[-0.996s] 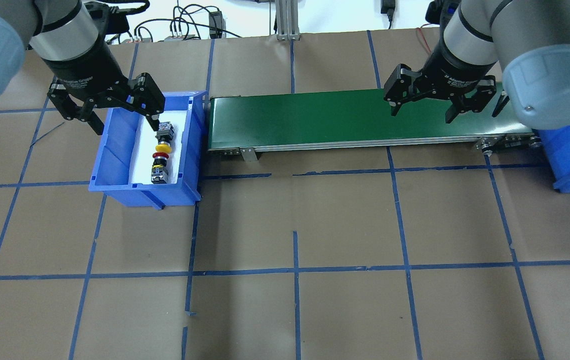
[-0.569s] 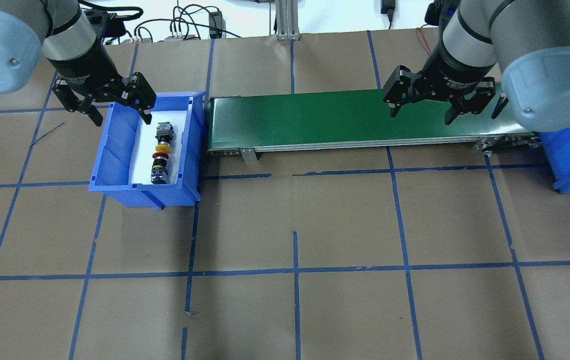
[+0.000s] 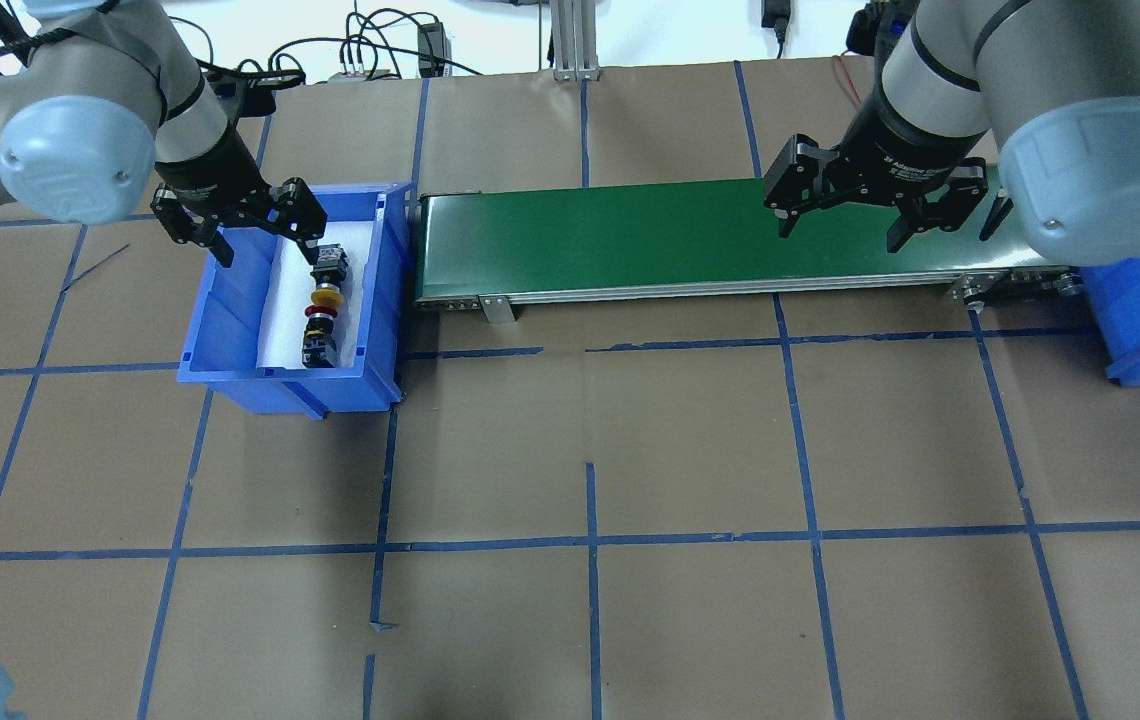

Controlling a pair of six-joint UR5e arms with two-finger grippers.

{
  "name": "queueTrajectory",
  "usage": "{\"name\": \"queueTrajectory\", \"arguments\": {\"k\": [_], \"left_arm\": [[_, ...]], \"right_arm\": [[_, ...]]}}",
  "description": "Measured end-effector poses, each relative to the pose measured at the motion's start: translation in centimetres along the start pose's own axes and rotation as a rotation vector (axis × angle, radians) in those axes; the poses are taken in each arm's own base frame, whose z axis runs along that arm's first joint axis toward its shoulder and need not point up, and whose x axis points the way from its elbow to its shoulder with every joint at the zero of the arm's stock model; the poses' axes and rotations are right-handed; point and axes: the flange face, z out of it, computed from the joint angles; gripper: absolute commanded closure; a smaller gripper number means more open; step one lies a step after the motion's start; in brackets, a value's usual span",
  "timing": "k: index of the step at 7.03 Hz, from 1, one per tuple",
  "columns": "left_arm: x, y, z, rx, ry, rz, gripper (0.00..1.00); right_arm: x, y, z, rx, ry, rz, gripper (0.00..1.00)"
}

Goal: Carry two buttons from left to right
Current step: 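Lower the left gripper into the blue bin over the button stack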

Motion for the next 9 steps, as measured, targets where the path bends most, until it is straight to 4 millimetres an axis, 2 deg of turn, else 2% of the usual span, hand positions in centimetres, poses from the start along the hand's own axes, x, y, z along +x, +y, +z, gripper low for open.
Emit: {"name": "queueTrajectory", "arguments": {"k": [2,9], "left_arm": [[0.0,0.5,3.0,0.015,-0.002,-0.004,0.0],[-0.2,1.6,7.6,-0.031,0.005,-0.013,0.04]], "right_arm": [[0.0,-0.2,-0.2,0.019,0.006,-0.027,0.0],[0.4,-0.4,-0.4,0.04,0.047,-0.041,0.0]]}}
